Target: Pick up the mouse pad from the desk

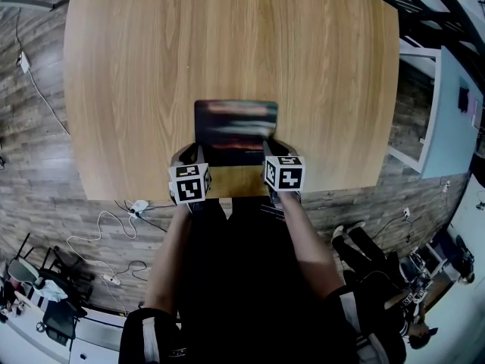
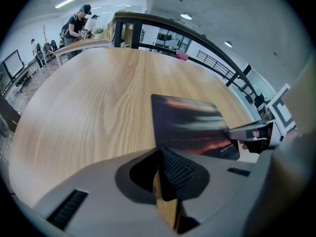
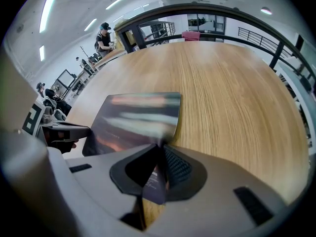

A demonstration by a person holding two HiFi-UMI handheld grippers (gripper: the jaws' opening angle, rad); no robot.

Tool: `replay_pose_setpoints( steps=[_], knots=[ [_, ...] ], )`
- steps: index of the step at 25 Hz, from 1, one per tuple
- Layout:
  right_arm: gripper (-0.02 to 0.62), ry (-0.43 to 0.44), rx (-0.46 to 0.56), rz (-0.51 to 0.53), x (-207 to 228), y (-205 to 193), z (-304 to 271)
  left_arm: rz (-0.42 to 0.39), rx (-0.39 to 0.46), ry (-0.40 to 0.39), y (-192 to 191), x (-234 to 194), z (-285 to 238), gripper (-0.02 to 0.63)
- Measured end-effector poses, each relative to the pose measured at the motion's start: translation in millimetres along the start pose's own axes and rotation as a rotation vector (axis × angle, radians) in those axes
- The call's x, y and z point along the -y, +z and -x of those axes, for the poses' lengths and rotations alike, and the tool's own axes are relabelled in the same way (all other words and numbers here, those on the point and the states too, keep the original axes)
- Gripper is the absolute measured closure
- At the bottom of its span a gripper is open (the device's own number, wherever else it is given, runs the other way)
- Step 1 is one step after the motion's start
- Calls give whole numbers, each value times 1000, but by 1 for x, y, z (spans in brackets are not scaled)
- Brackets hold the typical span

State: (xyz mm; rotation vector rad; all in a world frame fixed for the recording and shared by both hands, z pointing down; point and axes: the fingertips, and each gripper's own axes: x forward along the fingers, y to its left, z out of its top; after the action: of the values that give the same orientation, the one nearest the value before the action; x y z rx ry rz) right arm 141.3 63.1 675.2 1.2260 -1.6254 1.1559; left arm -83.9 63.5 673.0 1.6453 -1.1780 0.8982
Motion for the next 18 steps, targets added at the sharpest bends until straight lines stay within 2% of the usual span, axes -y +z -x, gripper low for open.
replay_pose_setpoints(
  steps=[5,18],
  knots=[
    [534,6,9,-1,0,1,2,-15,1,7,1,0,1,565],
    [534,20,36,-5,-4,4,10,8,6,3,-2,-2,5,580]
  ],
)
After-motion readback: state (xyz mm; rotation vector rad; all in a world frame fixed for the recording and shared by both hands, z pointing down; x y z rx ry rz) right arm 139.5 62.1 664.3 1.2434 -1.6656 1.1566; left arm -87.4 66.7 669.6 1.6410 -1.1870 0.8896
